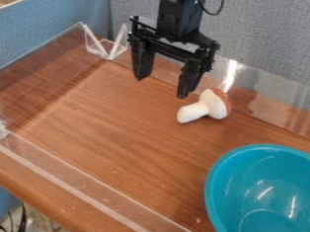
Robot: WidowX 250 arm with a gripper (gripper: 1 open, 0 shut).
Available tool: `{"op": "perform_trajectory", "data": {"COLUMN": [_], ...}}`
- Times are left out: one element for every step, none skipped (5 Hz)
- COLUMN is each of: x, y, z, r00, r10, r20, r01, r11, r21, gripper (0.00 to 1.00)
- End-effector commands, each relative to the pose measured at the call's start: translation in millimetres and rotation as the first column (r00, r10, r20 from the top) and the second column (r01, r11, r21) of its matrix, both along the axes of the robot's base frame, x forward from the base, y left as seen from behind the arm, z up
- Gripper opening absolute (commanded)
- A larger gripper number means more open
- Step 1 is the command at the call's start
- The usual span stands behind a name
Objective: Put the mushroom in the blue bowl
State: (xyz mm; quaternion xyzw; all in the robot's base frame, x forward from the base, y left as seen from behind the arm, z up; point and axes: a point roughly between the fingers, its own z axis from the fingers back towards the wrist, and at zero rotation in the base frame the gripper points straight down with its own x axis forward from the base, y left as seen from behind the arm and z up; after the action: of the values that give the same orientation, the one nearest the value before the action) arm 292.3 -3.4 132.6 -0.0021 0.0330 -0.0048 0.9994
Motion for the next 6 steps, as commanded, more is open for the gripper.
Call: {"op": "perform_trajectory", "data": {"x": [19.3,42.7,58.8,70.2,76.2,78.5], "y": [-7.7,-25.4,-31.1,-29.3,-27.0,-25.6], "z": [-9.7,-21.8,-34.8,-46.3,-53.7,-59.2], "r00": [0.997,0.983,0.966,0.953,0.948,0.945], "r10": [-0.071,-0.184,-0.259,-0.302,-0.318,-0.326], "r20": [0.007,0.019,0.027,0.031,0.031,0.029], "r01": [0.071,0.184,0.259,0.303,0.318,0.326], "r11": [0.997,0.983,0.966,0.953,0.948,0.945], "r21": [0.000,-0.003,-0.003,-0.002,0.000,0.001], "gripper": [1.00,1.00,1.00,1.00,1.00,1.00]}}
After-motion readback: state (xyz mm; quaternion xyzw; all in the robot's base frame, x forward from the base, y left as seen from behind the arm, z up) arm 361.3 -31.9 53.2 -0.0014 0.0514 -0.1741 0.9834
